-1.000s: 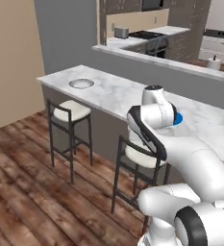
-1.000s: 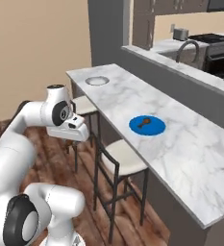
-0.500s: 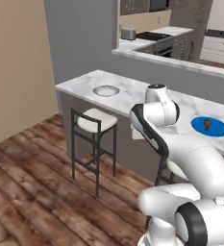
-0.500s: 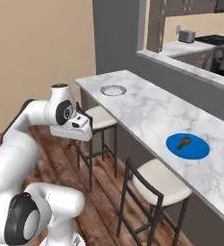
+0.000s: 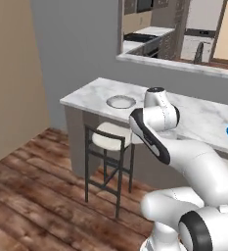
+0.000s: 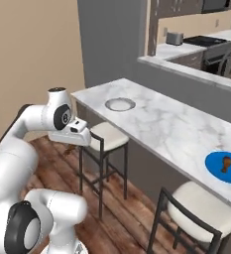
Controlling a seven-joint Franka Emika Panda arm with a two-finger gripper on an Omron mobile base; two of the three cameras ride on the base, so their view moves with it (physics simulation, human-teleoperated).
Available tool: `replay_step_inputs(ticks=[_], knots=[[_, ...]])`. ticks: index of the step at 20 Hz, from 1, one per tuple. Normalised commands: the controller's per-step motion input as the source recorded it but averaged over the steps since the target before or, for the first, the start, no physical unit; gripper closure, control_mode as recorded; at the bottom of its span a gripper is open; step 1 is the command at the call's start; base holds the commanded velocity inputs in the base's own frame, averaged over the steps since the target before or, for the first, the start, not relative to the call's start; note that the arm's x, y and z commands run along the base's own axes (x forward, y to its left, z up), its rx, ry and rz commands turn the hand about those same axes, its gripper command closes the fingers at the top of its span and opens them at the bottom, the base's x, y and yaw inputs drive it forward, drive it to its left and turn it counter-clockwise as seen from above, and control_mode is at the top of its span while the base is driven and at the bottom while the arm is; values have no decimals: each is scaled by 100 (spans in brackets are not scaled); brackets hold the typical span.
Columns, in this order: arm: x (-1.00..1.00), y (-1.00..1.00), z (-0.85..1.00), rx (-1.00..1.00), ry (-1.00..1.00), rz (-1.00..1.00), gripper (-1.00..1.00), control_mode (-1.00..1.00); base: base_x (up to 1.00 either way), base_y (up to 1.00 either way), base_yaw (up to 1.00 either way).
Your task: Take the chicken drumsticks from the pan and place one on each plate on the dining counter.
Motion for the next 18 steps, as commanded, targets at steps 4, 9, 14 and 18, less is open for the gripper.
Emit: replay_step_inputs(ticks=[4,9,14,18], knots=[[0,0,0,0,0,0,100,100,70,49,-62],[0,0,0,0,0,0,100,100,55,62,-57],[0,0,0,0,0,0,100,100,22,97,-31],[0,0,0,0,0,0,100,100,57,75,-42]])
